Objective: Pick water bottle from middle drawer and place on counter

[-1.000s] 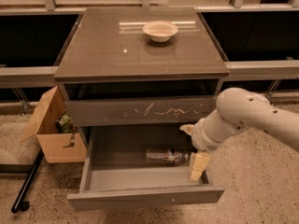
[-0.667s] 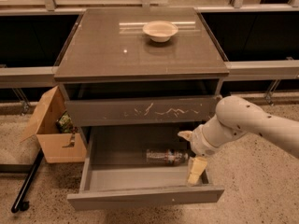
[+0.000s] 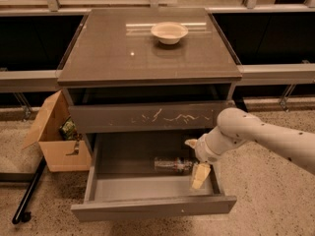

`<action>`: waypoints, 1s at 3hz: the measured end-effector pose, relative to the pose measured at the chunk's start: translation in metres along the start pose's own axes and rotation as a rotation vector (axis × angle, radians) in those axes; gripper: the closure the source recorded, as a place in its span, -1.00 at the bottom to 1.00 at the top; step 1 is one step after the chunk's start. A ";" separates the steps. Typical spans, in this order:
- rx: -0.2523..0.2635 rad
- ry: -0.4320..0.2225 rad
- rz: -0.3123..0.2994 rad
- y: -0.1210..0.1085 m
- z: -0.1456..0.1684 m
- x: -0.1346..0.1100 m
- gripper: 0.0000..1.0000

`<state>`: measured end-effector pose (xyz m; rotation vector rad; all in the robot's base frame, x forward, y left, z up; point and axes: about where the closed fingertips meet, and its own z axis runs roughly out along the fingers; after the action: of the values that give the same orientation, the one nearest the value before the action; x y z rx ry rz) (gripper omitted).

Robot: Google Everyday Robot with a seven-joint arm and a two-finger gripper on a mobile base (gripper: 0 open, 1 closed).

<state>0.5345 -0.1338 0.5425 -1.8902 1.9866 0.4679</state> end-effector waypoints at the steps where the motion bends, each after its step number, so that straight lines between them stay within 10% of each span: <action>1: 0.017 0.002 0.023 -0.027 0.036 0.021 -1.00; 3: 0.080 0.013 0.030 -0.069 0.086 0.049 -1.00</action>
Offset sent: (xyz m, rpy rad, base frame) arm 0.0830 -0.0032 -0.1129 -0.0239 -0.0609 -0.0714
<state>0.6043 -0.1395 0.4437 -1.8226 2.0134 0.3787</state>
